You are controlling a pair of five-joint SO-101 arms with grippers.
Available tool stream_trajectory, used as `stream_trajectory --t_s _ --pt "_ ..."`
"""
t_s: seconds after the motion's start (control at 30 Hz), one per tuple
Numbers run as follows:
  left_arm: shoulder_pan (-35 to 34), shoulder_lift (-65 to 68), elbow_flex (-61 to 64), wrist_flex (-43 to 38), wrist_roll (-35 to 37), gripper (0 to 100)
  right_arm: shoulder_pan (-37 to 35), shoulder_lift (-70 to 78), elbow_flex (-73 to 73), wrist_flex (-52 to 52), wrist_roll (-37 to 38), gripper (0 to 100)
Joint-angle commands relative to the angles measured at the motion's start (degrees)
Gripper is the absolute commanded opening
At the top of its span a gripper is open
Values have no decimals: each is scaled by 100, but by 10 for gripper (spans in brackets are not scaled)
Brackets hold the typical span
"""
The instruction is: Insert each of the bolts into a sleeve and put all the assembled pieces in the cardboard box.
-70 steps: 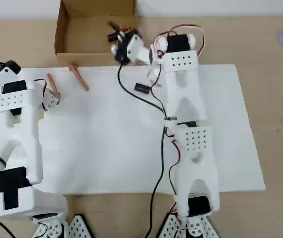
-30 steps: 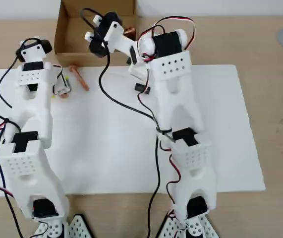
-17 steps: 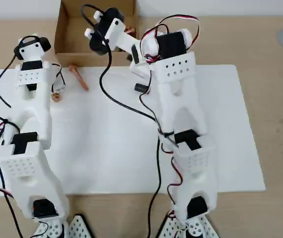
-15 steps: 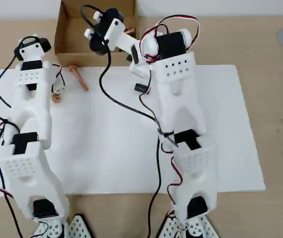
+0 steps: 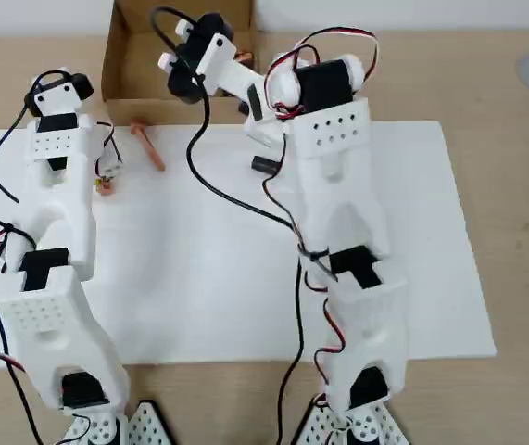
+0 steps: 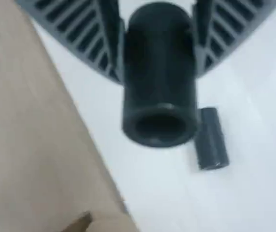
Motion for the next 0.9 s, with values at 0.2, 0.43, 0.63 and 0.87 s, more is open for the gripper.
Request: stream_trajectory --t_s 0.2,0.43,0.63,0.87 --pt "-246 -725 62 536 97 15 -66 -1068 725 88 -53 10" --pt "-211 -2501 527 897 70 15 -66 -1270 769 88 -62 10" --pt "-220 -4233 1556 879 18 15 -66 -1481 778 97 -70 10" --pt "-862 -4602 3420 -563 316 33 -84 -1938 1446 97 -70 10"
